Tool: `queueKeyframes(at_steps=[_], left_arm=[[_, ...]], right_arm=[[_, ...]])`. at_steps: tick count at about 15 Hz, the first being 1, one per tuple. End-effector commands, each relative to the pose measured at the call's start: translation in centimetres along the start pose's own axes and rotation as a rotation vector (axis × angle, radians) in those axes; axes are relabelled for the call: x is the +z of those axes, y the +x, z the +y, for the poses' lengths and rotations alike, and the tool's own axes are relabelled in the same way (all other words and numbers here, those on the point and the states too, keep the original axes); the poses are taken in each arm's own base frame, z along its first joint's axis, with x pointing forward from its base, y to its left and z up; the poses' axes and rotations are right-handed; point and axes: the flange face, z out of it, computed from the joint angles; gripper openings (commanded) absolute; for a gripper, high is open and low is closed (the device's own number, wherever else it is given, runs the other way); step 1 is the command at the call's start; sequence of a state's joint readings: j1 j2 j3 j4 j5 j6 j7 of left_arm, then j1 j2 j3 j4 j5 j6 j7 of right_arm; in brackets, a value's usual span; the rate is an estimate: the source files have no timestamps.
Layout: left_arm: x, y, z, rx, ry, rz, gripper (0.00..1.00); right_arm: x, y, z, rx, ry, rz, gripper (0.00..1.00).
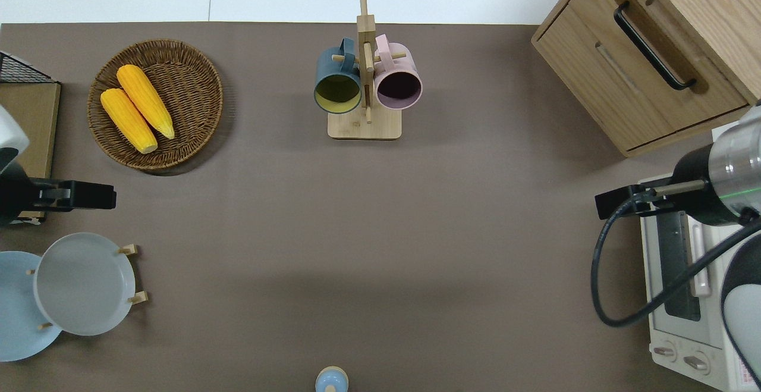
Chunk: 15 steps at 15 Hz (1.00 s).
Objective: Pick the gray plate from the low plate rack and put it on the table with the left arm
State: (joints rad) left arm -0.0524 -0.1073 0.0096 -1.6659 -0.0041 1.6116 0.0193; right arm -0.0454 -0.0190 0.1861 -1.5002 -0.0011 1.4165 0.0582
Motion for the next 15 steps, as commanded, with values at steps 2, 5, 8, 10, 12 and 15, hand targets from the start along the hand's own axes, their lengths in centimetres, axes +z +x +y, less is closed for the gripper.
queueKeyframes(at_steps=[2, 5, 8, 10, 12, 15], left_arm=[[-1.1, -1.5, -0.4, -0.007, 0.0, -0.016, 1.0], [-1.0, -1.5, -0.5, -0.008, 0.0, -0.019, 1.0], [-0.7, -1.6, -1.0, -0.017, -0.002, -0.027, 1.0], [-0.7, -1.7, -1.6, -0.028, -0.003, -0.028, 1.0], [-0.9, -1.9, -2.7, -0.049, -0.003, -0.024, 1.0], [-1.2, -2.3, -5.4, -0.095, -0.008, -0.019, 1.0]], right_arm=[[-0.3, -0.3, 0.1, 0.003, 0.01, -0.007, 0.99], [-0.3, -0.3, 0.1, 0.003, 0.01, -0.007, 0.987], [-0.3, -0.3, 0.1, 0.003, 0.01, -0.007, 0.987], [-0.3, -0.3, 0.1, 0.003, 0.01, -0.007, 0.987], [-0.3, -0.3, 0.1, 0.001, 0.01, -0.006, 0.99], [-0.3, -0.3, 0.1, 0.003, 0.01, -0.007, 0.99]])
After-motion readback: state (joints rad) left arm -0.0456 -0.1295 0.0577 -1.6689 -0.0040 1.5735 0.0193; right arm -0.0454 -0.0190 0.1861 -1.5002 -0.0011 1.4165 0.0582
